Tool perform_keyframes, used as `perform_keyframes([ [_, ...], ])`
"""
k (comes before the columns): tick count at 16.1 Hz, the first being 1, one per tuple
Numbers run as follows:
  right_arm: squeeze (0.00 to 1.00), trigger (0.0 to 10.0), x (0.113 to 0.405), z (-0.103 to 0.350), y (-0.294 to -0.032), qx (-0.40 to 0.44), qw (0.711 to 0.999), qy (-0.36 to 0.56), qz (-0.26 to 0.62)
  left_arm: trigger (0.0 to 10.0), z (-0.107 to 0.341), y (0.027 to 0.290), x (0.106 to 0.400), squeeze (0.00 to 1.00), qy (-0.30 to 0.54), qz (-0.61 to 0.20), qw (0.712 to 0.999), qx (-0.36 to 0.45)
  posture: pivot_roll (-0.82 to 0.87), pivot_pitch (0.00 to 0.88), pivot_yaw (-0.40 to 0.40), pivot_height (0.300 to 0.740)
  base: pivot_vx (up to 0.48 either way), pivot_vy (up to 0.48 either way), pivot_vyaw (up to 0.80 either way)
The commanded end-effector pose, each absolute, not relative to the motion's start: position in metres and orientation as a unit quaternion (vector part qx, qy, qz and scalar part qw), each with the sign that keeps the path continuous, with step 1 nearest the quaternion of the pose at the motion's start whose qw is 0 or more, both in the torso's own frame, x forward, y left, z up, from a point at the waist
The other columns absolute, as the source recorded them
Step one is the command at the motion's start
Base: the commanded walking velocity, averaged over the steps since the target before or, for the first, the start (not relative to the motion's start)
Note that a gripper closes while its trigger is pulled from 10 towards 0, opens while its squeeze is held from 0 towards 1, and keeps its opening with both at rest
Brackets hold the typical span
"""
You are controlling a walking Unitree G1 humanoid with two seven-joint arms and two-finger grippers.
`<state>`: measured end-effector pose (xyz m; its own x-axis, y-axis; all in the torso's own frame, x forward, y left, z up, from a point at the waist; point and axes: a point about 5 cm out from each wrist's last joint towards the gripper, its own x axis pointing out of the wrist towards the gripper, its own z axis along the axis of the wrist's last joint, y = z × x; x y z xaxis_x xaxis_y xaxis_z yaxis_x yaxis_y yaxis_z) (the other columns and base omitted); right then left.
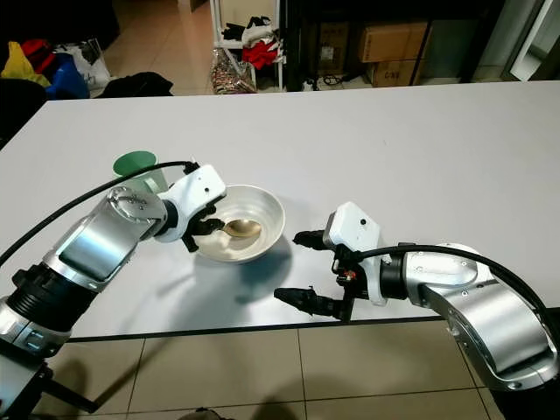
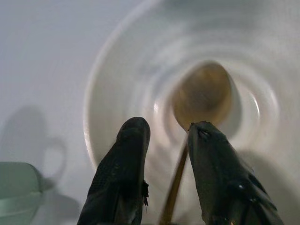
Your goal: Setting the table
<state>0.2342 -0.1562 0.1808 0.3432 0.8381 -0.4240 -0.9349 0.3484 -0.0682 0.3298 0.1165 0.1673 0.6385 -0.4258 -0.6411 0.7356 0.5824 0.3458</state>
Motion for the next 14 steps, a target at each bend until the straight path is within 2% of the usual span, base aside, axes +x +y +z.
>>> perform_keyframes([
  [1, 0.00, 10.0, 0.233, 0.185, -0.155, -0.141, 0.812, 0.145, 0.547, 10.0, 0.191, 0.117, 0.335, 1.00, 0.185, -0.318, 0.885, 0.285, -0.09, 0.000, 0.089, 0.740, 0.000, 0.000, 0.00],
  [2, 0.00, 10.0, 0.233, 0.186, -0.155, -0.125, 0.828, 0.135, 0.529, 10.0, 0.206, 0.119, 0.336, 1.00, 0.115, -0.291, 0.915, 0.254, -0.10, 0.000, 0.095, 0.740, 0.000, 0.000, 0.00],
  [3, 0.00, 10.0, 0.233, 0.185, -0.151, -0.111, 0.845, 0.123, 0.509, 10.0, 0.215, 0.121, 0.331, 0.56, 0.070, -0.272, 0.937, 0.209, -0.10, 0.000, 0.100, 0.740, 0.000, 0.000, 0.00],
  [4, 0.00, 10.0, 0.233, 0.184, -0.147, -0.105, 0.856, 0.115, 0.493, 10.0, 0.218, 0.122, 0.326, 0.15, 0.047, -0.266, 0.944, 0.189, -0.10, 0.000, 0.102, 0.740, 0.000, 0.000, 0.00],
  [5, 0.00, 10.0, 0.233, 0.182, -0.143, -0.096, 0.868, 0.108, 0.475, 10.0, 0.220, 0.123, 0.320, 0.01, 0.025, -0.260, 0.950, 0.169, -0.10, 0.000, 0.101, 0.740, 0.000, 0.000, 0.00],
  [6, 0.00, 10.0, 0.232, 0.175, -0.128, -0.050, 0.906, 0.084, 0.412, 10.0, 0.210, 0.127, 0.287, 0.00, 0.008, -0.233, 0.969, 0.084, -0.09, 0.000, 0.102, 0.740, 0.000, 0.000, 0.00],
  [7, 0.00, 10.0, 0.232, 0.174, -0.123, -0.035, 0.918, 0.073, 0.387, 10.0, 0.205, 0.130, 0.273, 0.00, 0.005, -0.214, 0.975, 0.056, -0.09, 0.000, 0.100, 0.740, 0.000, 0.000, 0.00],
  [9, 0.00, 10.0, 0.232, 0.172, -0.118, -0.008, 0.942, 0.047, 0.333, 10.0, 0.195, 0.143, 0.245, 0.00, -0.007, -0.139, 0.989, 0.054, -0.08, 0.000, 0.086, 0.740, 0.000, 0.000, 0.00],
  [10, 0.09, 10.0, 0.233, 0.170, -0.117, -0.013, 0.951, 0.047, 0.304, 10.0, 0.187, 0.148, 0.233, 0.00, -0.002, -0.113, 0.993, 0.044, -0.07, 0.002, 0.081, 0.740, 0.000, 0.000, 0.00],
  [11, 1.00, 10.0, 0.233, 0.168, -0.117, -0.021, 0.957, 0.036, 0.287, 10.0, 0.179, 0.153, 0.220, 0.00, 0.005, -0.095, 0.994, 0.057, -0.06, 0.003, 0.075, 0.740, 0.000, 0.000, 0.00],
  [14, 1.00, 10.0, 0.232, 0.165, -0.121, -0.012, 0.969, 0.032, 0.246, 10.0, 0.175, 0.156, 0.199, 0.00, 0.007, -0.077, 0.996, 0.052, -0.05, 0.007, 0.068, 0.740, 0.000, 0.000, 0.00],
])
